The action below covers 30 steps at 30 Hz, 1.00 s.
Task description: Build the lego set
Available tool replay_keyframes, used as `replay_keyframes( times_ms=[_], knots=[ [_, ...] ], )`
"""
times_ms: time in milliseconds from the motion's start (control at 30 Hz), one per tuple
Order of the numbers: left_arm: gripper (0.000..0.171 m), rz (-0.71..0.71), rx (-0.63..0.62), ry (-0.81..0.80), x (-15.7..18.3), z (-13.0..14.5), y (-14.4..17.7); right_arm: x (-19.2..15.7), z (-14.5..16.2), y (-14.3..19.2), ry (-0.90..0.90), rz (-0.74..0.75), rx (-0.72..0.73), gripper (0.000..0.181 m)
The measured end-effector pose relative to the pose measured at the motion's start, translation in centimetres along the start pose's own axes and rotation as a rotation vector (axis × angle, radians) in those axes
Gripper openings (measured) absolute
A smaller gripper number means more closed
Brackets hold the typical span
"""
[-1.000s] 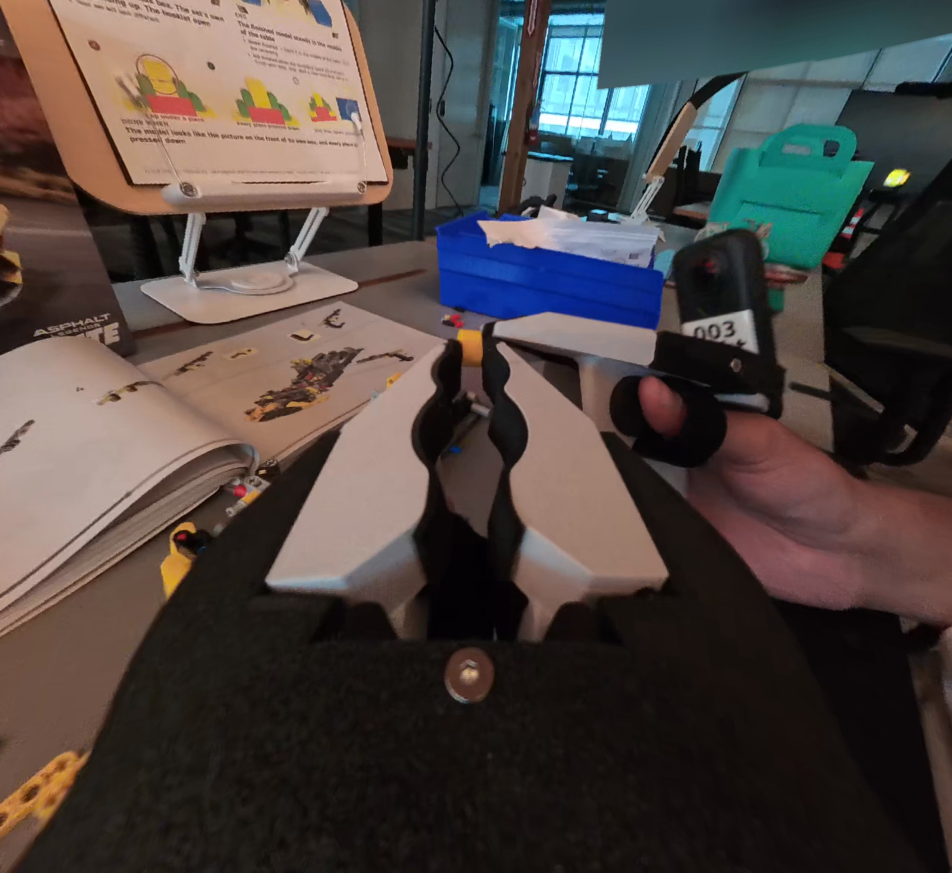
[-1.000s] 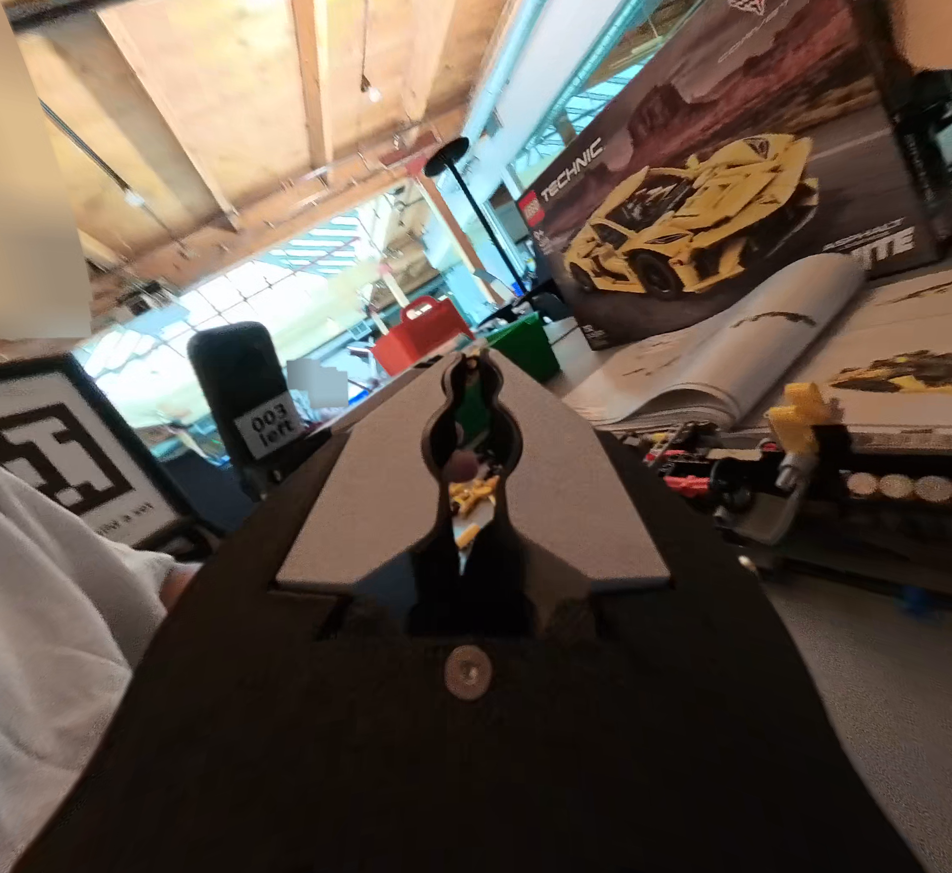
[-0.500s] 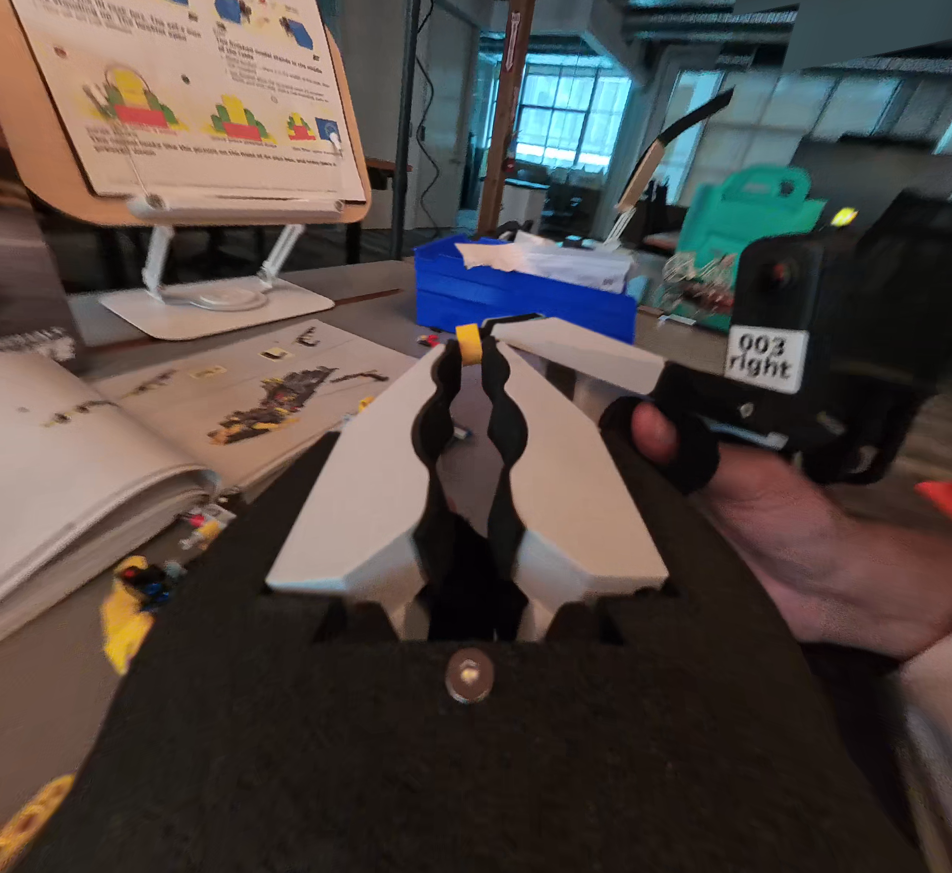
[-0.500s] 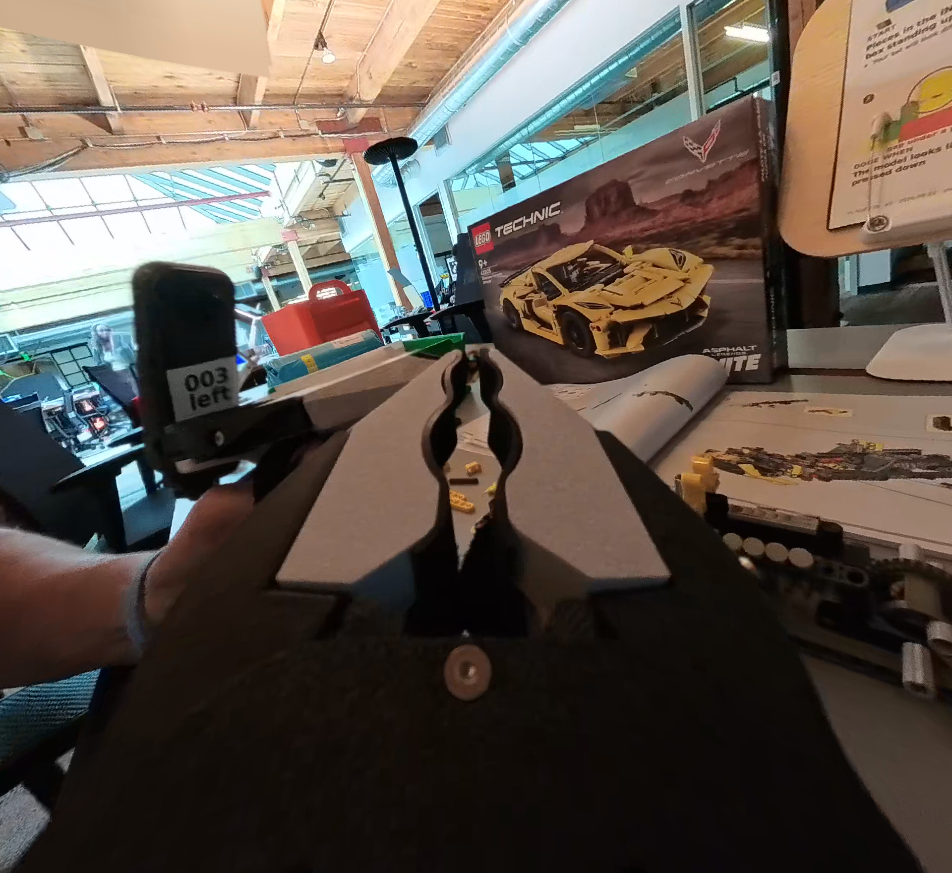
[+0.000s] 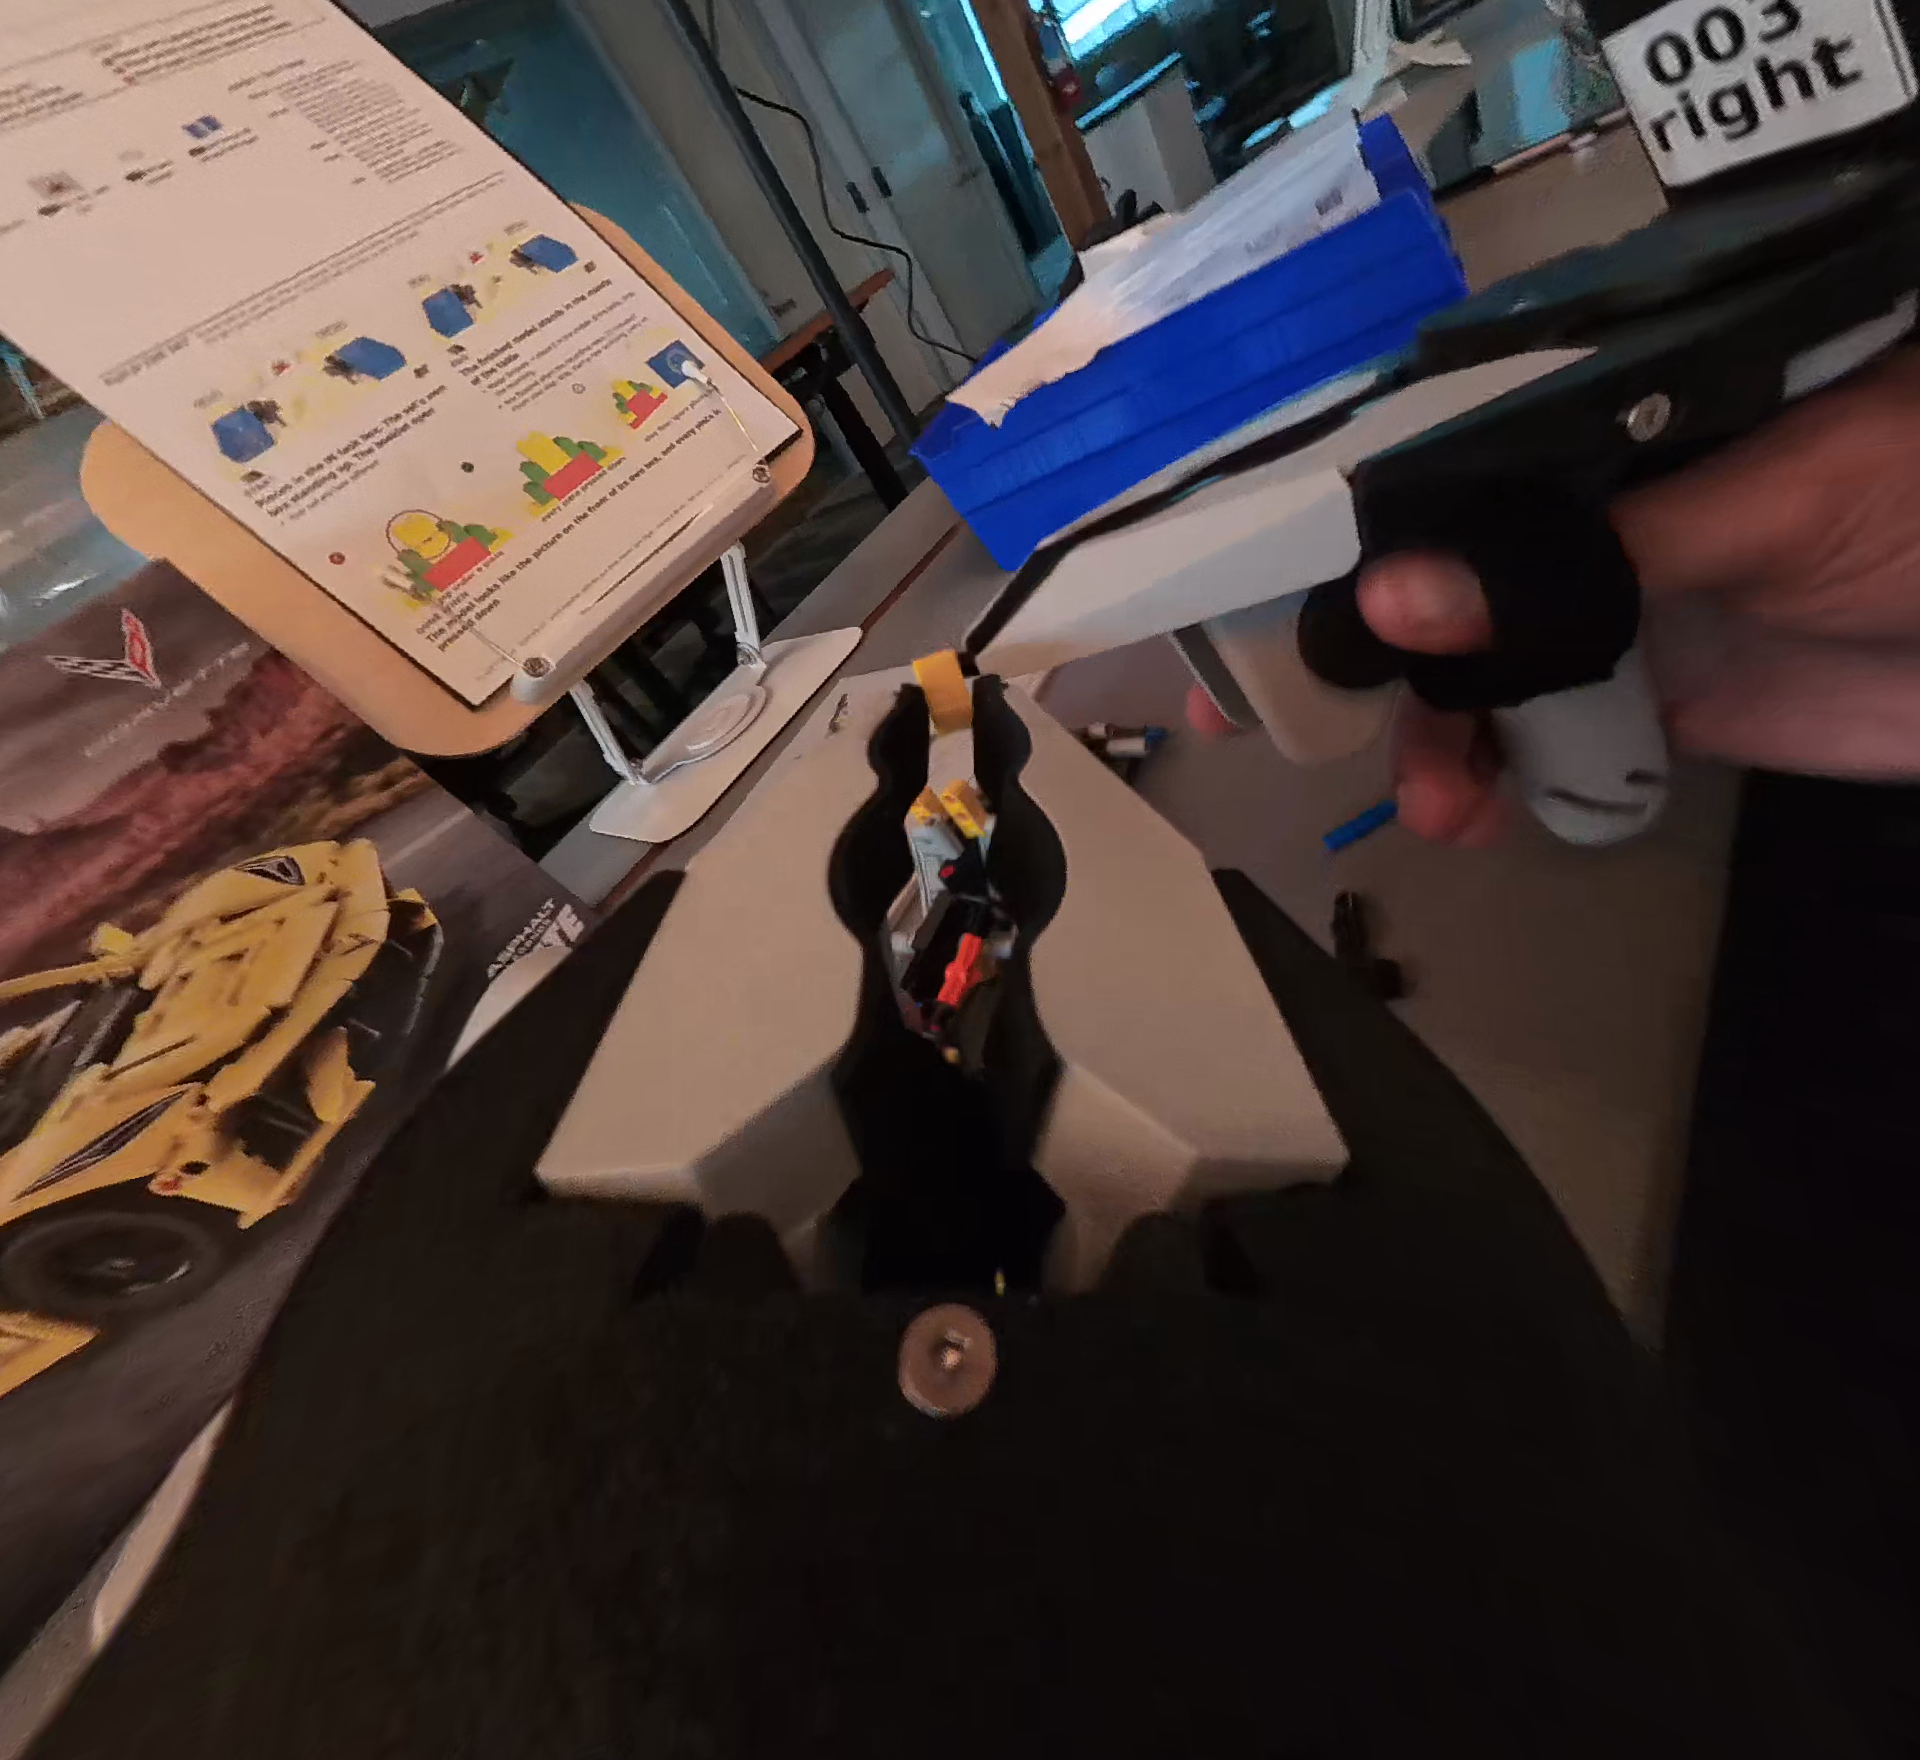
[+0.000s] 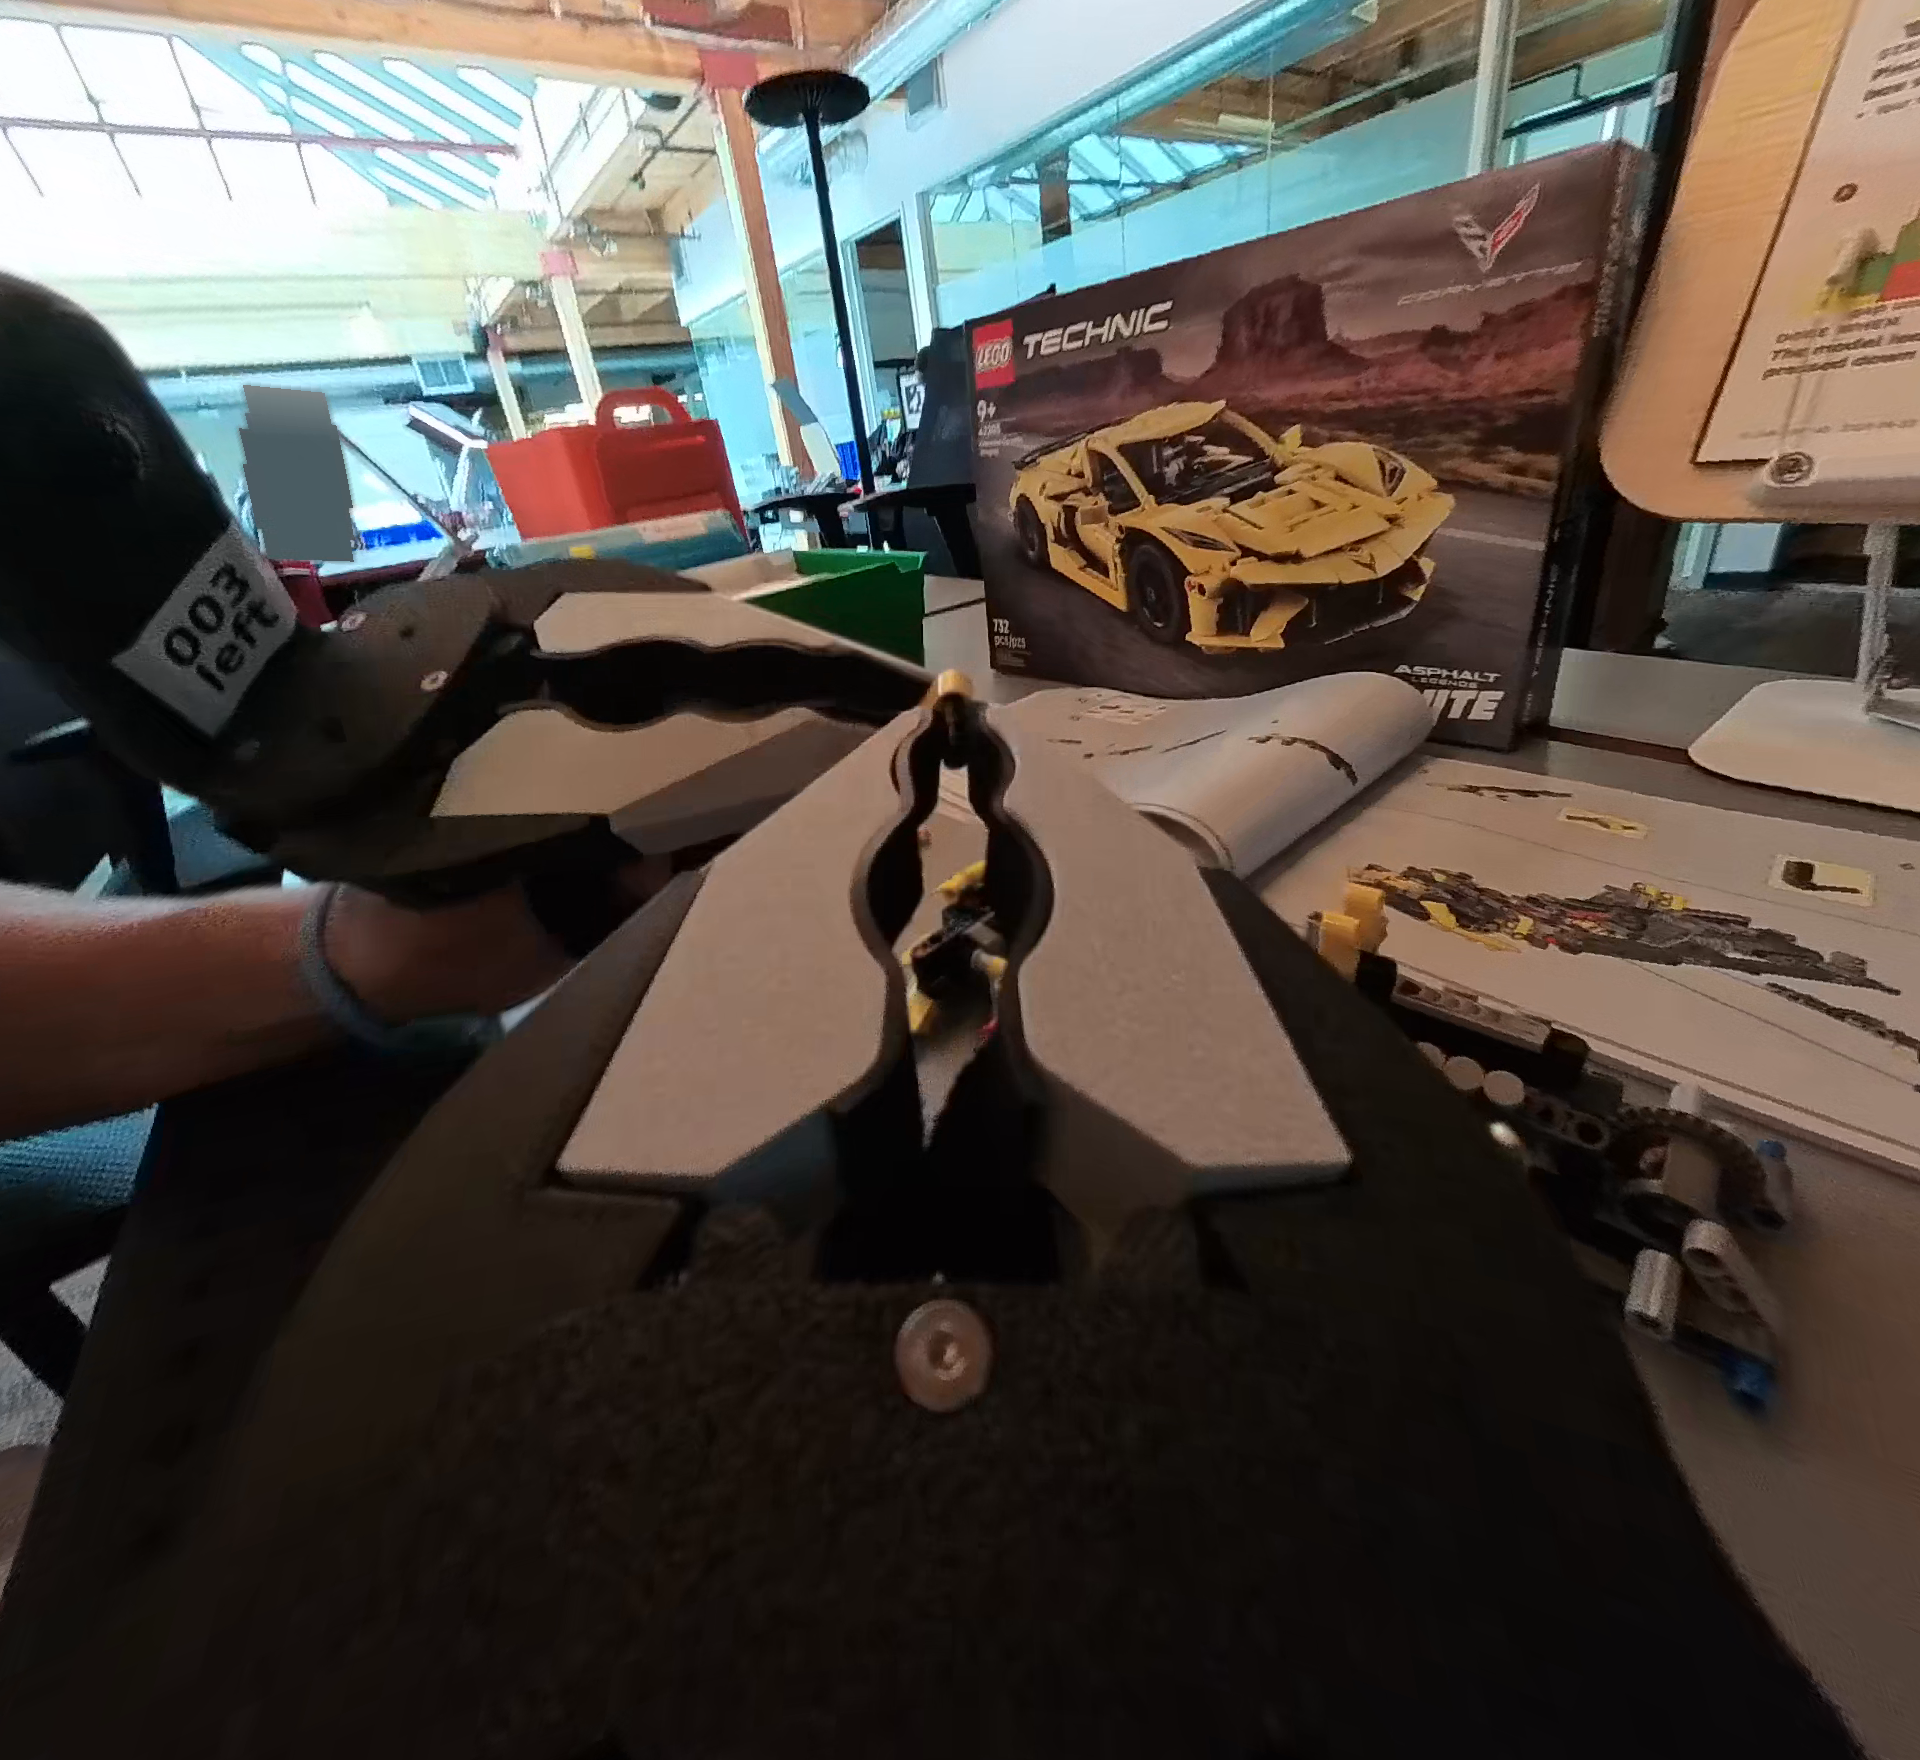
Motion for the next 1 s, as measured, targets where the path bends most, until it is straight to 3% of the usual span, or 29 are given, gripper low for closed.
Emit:
replay_keyframes(
  times_ms=[100,267,433,533,733,867,1000],
  knots=[
    [0.006,0.064,-0.016,0.009,-0.5,0.5,0.2,-0.2,0.2,-0.3,0.052,-0.003,-0.057,0.003],
    [0.006,0.138,-0.04,-0.122,-0.9,1.1,0.5,-0.8,0.5,-0.8,0.252,0.031,-0.225,0.002],
    [0.006,0.158,-0.094,-0.111,-1.0,1.5,0.1,-1.1,0.8,-1.3,0.397,0.109,-0.349,0.003],
    [0.006,0.092,-0.102,-0.241,-0.2,1.8,0.2,-1.2,1.1,-1.6,0.456,0.162,-0.434,0.003],
    [0.007,0.007,-0.052,-0.539,0.9,2.1,0.3,0.5,1.8,-0.9,-0.01,0.042,-0.29,0.002],
    [0.006,-0.038,-0.05,-0.589,1.4,2.2,0.1,1.3,2.1,-0.5,-0.254,-0.031,-0.201,0.002],
    [0.006,-0.048,-0.05,-0.581,1.5,2.3,0.0,1.7,2.3,-0.3,-0.318,-0.056,-0.176,0.002]
  ],
)
Point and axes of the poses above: each gripper's, where its closed fingertips meet, y back along the fingers, z out of its underside, x = y × z across the jaws, the point moved 8 cm from there along y, back along the fingers, and after that the axes turned 15 degrees about -z, right-handed, at the moved point
